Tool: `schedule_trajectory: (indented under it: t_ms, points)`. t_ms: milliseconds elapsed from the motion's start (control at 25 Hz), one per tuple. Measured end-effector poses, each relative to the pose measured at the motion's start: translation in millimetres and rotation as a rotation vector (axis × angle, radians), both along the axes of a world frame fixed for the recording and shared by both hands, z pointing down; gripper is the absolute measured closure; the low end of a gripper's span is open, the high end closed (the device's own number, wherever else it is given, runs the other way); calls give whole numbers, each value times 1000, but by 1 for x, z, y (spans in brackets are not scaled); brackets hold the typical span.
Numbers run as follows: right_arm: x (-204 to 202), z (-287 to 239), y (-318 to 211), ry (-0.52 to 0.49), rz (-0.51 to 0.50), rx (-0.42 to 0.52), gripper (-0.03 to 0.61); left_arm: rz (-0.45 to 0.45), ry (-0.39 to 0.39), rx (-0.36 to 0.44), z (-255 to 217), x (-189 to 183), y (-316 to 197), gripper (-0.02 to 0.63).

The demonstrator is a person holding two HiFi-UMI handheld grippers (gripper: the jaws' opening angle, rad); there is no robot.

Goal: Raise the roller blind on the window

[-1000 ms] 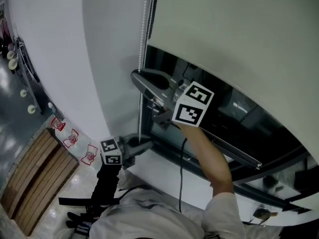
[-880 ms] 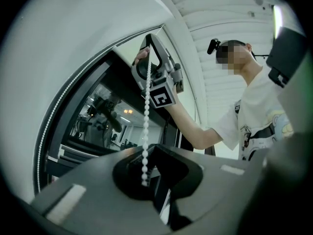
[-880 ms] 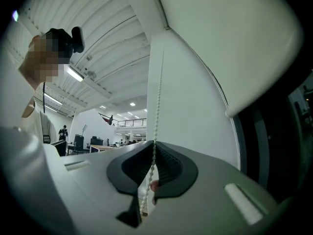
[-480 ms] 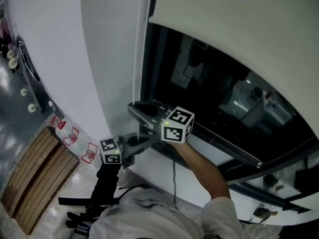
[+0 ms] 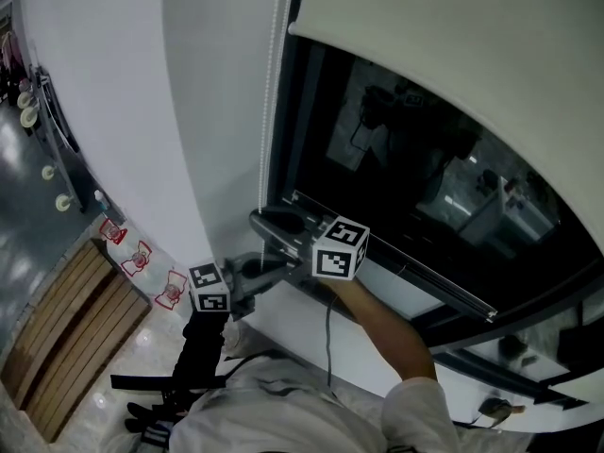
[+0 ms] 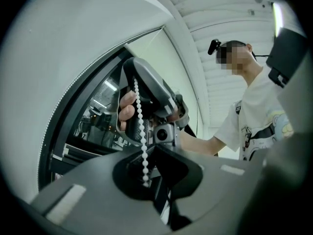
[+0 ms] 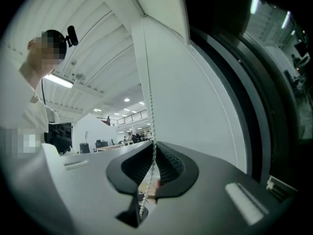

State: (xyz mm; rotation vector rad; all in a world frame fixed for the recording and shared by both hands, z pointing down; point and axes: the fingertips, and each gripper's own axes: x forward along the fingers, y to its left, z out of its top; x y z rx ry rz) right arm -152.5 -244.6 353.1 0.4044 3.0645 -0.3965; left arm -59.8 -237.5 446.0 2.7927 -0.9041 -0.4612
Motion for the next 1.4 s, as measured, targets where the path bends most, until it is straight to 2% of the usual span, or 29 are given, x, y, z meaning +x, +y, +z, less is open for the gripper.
schedule_trajectory:
  t_ms: [80,160,400,680,880,1200,1400]
  points:
    - [0,-5,3,1,-15,48,544,-1,0,1,-1,0,0,615]
    - [-2,-20,4,-19,-34,74,473,-1,-3,2,-1,-1,-1,615]
    - [-5,-113,-12,-161,-33,150,456,-4,-4,2,0,-2,0,615]
    - [-9,-238,-20,-318,-35,264,456,-5,-8,5,-1,-2,0,615]
    - [-11,-300,-17,-390,-42,326,457,-7,-9,6,1,-3,0,615]
    - [-3,-355,-21,-462,-18,352,462,-15,-10,3,1,-6,0,615]
    - [2,-361,-24,-490,6,340,526,-13,-9,3,1,-6,0,615]
